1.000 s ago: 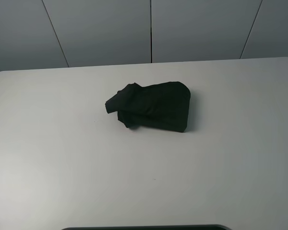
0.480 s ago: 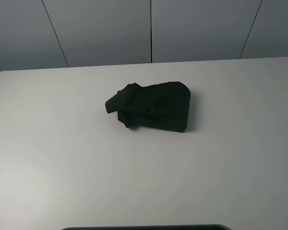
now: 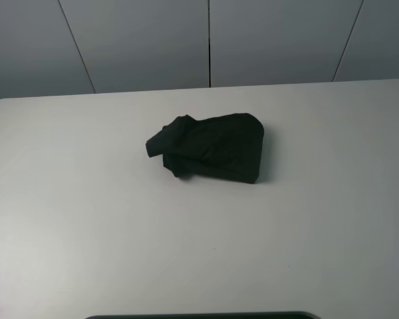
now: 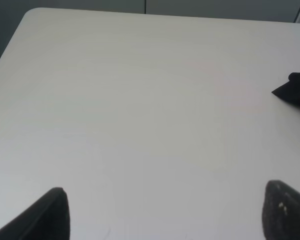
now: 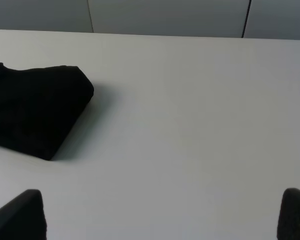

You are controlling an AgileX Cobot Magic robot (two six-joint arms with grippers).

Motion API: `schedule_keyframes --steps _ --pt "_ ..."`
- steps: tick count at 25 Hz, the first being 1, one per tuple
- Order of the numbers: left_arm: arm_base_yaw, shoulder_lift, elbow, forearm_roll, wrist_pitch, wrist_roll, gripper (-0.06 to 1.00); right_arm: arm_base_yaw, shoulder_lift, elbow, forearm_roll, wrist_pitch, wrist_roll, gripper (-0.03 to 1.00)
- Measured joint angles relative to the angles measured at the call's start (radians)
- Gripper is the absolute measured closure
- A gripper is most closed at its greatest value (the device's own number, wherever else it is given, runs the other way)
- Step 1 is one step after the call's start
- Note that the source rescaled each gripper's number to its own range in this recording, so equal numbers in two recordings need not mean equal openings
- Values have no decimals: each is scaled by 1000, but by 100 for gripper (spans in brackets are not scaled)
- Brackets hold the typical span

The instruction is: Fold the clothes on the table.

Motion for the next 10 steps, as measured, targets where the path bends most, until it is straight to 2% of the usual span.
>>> schedule_keyframes --steps 10 --pt "0 0 0 -7 0 35 -6 0 0 0 0 0 0 -3"
